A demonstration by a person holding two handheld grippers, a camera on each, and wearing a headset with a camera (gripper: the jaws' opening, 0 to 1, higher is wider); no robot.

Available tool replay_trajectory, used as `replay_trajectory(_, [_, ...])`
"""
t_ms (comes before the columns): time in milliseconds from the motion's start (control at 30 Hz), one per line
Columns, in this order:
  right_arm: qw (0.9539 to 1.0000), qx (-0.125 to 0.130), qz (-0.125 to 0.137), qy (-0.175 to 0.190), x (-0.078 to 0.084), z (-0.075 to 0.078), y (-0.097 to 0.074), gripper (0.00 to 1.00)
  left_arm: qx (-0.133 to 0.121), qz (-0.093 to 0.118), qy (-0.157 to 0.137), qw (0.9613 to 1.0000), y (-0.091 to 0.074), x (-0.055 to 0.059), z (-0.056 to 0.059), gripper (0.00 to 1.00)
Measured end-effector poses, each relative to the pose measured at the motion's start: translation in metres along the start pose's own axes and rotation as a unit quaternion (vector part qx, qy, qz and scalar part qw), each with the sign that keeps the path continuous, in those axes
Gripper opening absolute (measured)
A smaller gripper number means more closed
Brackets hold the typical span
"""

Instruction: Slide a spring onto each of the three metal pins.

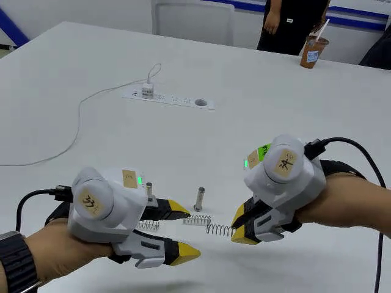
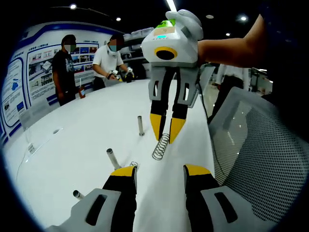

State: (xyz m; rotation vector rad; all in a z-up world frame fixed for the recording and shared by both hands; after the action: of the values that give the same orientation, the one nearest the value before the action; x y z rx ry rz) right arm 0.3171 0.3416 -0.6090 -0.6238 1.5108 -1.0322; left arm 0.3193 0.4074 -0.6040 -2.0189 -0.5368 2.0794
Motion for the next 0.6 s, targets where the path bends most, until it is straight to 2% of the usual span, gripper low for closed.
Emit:
replay_trajectory(367, [0.9996, -0.009, 0.003, -0.027, -0.018, -0.008, 0.002, 0.11, 0.006, 0.006, 0.011, 0.9999, 0.006, -0.006, 0.003, 0.33])
replay_trajectory(600, [0.9993, -0.011, 0.003, -0.037, -0.021, -0.01, 0.002, 0.11, 0.009, 0.008, 0.018, 0.9998, 0.006, -0.007, 0.005, 0.24])
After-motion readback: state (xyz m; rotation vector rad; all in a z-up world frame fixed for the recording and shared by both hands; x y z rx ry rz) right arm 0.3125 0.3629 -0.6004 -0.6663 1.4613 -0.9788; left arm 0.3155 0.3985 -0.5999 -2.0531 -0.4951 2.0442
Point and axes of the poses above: the centre of the closed fingertips' face, and the gripper's own axes: y roughly forward along the fingers, z roughly to its right, x roughly out of its underside, the point moved 2 cm from there along -y, roughly backward along the fingers, and after that the axes turned 4 degrees about z, right-handed, at the moved point
